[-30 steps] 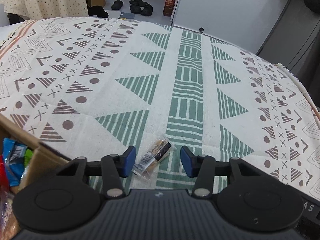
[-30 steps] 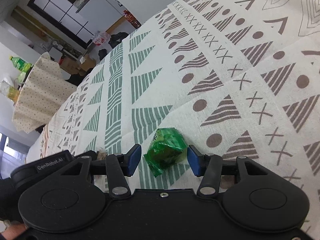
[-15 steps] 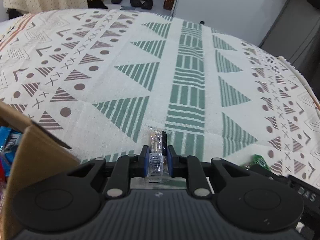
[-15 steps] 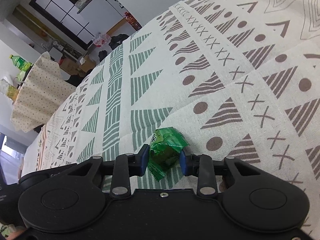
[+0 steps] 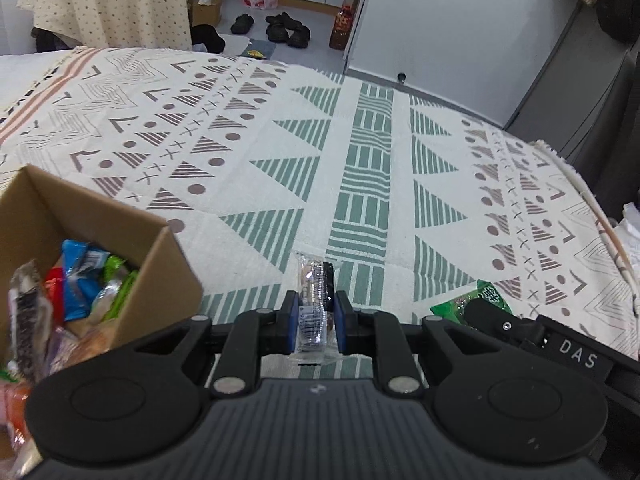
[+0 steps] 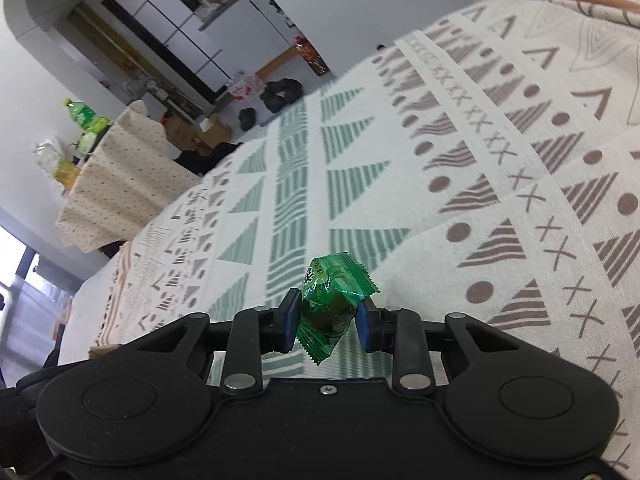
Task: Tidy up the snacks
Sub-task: 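Carry both snacks over the cardboard box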
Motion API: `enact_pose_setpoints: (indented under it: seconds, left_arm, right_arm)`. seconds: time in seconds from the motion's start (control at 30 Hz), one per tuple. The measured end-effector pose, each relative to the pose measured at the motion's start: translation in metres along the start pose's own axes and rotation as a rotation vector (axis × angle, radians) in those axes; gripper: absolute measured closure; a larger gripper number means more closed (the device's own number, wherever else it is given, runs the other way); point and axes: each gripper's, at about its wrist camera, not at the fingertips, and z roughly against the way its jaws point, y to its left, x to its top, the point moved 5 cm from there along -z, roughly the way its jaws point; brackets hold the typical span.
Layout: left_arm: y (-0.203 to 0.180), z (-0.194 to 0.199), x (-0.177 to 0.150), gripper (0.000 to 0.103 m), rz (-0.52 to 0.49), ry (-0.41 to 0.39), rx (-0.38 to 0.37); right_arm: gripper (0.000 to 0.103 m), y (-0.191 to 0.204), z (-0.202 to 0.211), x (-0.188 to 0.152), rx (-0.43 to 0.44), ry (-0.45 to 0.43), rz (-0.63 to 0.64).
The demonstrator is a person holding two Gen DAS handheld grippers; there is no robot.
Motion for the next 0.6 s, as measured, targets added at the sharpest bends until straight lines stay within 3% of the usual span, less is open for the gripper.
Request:
enact_pose_setpoints:
  seconds: [0.6]
  left_arm:
    - [0.019, 0.07, 0.002, 0.086, 0.02, -0.086, 0.062]
  right_arm:
    - [0.075, 0.055, 0.038, -0.006, 0.1, -0.061, 0.147]
